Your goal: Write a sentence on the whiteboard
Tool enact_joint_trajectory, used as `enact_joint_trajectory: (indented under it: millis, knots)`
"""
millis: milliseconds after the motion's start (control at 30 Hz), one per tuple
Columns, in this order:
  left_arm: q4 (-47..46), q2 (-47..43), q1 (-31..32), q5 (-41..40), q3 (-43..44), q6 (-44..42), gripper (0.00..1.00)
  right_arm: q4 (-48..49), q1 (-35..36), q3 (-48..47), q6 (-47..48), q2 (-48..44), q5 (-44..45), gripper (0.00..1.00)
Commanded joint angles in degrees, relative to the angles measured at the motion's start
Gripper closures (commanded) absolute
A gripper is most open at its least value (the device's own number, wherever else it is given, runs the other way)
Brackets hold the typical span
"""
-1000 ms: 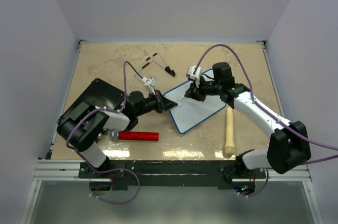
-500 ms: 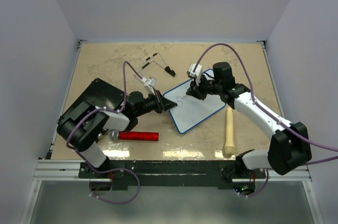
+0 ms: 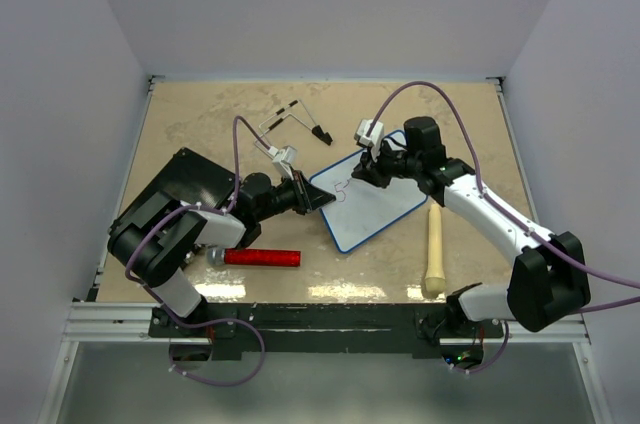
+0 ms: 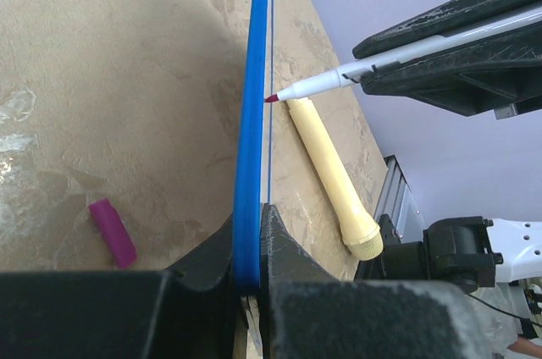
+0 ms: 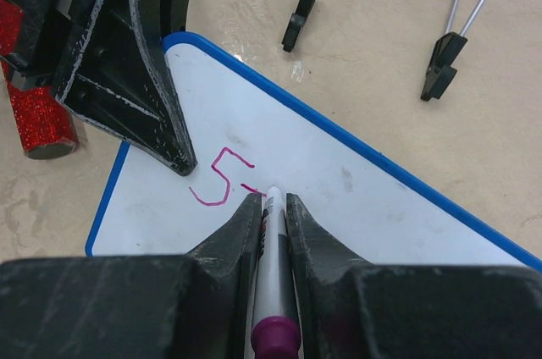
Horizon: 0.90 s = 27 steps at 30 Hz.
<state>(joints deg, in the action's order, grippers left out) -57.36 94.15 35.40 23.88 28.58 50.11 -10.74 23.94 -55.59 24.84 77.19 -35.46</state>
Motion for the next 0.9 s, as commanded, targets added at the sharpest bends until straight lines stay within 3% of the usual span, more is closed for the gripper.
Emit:
enact_joint_trajectory:
  millis: [0, 867]
  knots:
    - [-4.60, -0.28, 0.55, 1.61, 0.43, -2.21, 1.00, 3.88, -0.21, -1.97, -0.49, -0.73, -0.57, 1.00]
    - [-4.60, -0.28, 0.46, 1.44, 0.60, -2.21, 1.00, -5.25, -0.13, -1.71, 5.04, 0.77, -3.03, 1.00]
